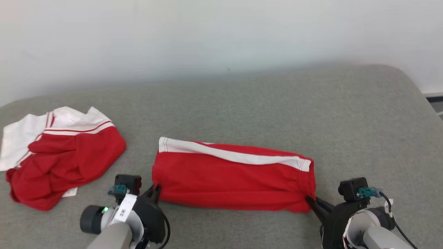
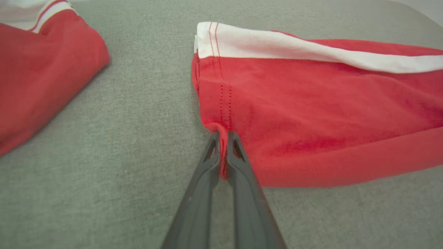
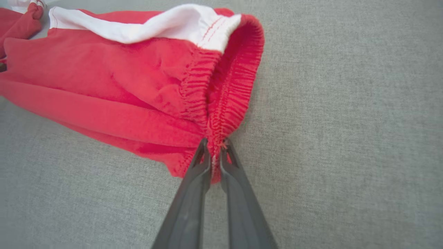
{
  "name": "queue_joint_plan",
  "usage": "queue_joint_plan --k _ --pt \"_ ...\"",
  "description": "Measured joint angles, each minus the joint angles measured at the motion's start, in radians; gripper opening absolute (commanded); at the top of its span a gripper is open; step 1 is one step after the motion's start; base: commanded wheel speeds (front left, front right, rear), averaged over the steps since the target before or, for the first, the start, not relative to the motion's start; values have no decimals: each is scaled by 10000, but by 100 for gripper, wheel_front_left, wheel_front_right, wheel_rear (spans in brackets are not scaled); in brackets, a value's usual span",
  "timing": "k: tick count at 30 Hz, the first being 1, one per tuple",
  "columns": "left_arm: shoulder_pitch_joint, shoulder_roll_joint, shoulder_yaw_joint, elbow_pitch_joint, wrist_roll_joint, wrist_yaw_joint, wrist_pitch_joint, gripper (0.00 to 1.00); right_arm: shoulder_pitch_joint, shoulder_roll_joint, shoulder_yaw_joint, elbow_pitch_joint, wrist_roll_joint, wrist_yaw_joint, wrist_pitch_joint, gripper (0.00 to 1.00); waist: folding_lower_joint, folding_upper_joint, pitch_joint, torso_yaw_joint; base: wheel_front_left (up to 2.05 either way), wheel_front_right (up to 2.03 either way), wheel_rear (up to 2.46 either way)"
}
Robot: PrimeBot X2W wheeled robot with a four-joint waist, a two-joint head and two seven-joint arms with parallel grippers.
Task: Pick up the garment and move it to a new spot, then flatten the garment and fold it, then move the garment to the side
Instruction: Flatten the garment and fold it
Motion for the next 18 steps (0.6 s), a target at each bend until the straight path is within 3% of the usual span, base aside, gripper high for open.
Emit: queue_joint_plan --k 18 --pt "1398 -107 136 -374 -330 232 -263 0 789 -627 454 -920 694 12 909 0 2 0 -874 1035 0 0 0"
